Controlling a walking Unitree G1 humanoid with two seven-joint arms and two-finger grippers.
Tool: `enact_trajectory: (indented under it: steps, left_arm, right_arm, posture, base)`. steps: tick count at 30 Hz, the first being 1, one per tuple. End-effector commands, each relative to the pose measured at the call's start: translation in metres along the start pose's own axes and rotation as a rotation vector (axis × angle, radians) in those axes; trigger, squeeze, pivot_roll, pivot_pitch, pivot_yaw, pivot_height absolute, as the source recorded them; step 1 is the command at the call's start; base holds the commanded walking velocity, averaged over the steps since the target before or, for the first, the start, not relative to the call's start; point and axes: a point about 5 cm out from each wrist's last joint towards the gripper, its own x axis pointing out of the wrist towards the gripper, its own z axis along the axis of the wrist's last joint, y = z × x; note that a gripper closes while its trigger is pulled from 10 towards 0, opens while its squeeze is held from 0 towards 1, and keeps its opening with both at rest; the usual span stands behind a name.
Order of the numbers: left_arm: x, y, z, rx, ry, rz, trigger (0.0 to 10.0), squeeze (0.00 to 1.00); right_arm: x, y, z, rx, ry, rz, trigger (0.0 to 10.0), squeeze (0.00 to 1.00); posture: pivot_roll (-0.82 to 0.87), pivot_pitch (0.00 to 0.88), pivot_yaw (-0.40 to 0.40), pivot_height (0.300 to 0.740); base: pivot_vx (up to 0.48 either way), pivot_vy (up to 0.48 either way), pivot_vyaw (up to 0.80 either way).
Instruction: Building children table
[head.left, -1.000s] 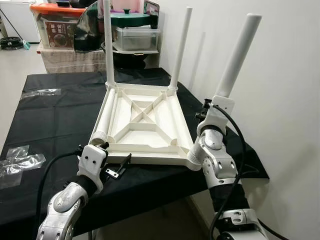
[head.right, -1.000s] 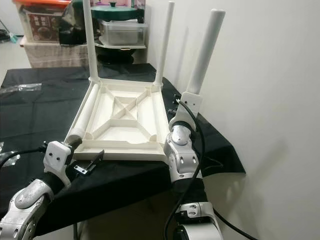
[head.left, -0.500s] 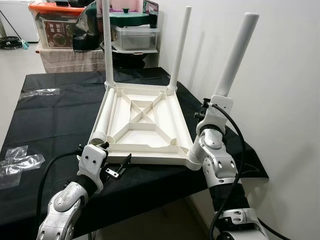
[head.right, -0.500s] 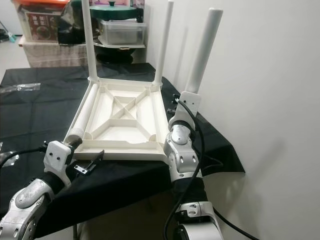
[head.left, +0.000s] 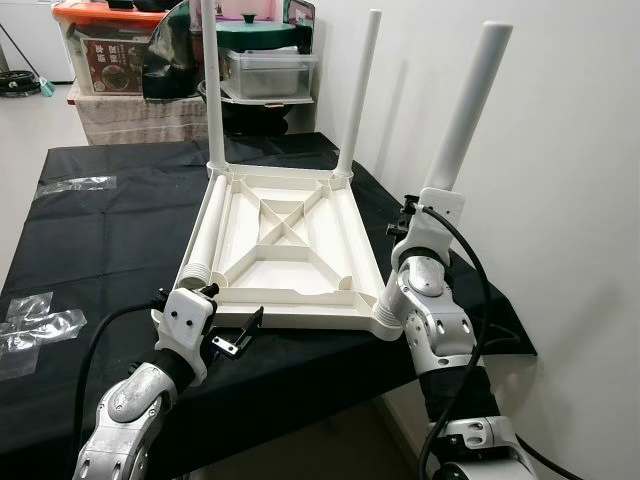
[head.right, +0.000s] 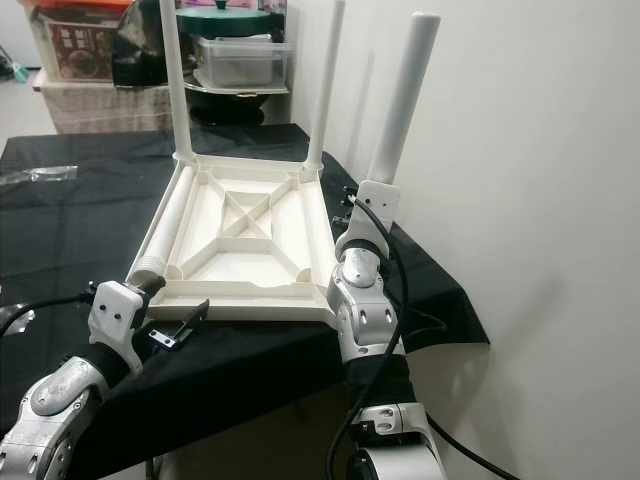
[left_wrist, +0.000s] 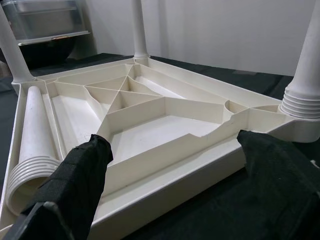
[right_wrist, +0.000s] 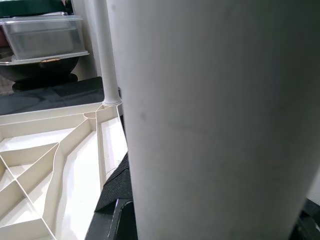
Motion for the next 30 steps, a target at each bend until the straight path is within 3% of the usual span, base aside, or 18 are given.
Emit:
enact_trajectory:
  steps: [1,30]
  left_arm:
    - [0.002,-0.001,-0.002,0.008,0.006,-0.013,10.0,0.0]
    - [0.004,-0.003,-0.003,0.006,0.007,-0.028,10.0,0.0]
  right_arm:
    - [-0.002,-0.012,-0.046,-0.058,0.206,-0.026,10.0,0.0]
    - [0.0,-0.015,-0.03,-0.027,0.166,-0.042,10.0,0.0]
  posture:
    - [0.03,0.0,-0.089,0.74]
    - [0.02,0.0,-0.083,0.74]
  base:
    - [0.0,0.0,0.0]
    - [0.0,0.0,0.0]
